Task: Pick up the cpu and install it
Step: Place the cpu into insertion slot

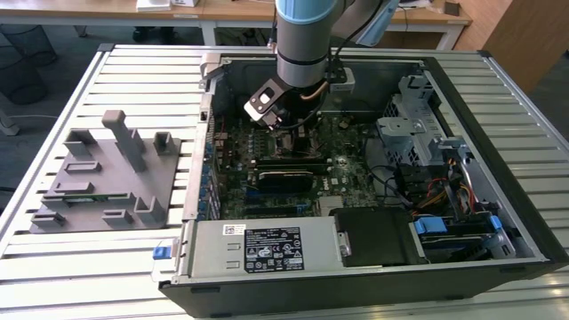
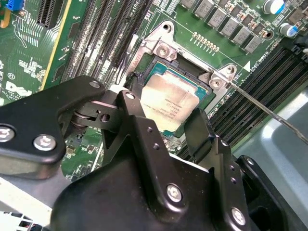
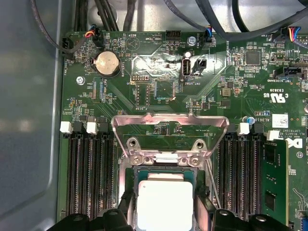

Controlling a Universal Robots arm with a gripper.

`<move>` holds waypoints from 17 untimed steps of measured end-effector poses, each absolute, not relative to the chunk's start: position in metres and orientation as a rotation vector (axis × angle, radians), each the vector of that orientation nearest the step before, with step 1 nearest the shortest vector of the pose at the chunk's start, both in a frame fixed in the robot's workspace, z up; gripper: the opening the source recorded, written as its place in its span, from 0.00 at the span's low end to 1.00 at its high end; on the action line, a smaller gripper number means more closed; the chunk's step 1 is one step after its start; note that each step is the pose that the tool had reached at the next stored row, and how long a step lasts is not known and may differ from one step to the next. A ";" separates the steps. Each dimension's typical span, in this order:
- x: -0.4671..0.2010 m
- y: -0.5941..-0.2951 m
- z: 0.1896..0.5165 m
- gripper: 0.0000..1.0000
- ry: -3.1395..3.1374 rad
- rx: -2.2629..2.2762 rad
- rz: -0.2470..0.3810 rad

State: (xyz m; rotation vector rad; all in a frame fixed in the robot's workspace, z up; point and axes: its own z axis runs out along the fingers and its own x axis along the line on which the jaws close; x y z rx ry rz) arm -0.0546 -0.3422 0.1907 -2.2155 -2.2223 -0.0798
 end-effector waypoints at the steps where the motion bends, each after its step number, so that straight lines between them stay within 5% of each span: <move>1: -0.055 -0.342 0.191 0.62 -2.222 -2.216 -0.079; 10: -0.055 -0.342 0.203 0.60 -2.222 -2.215 -0.079; 17: -0.055 -0.342 0.209 0.30 -2.221 -2.215 -0.077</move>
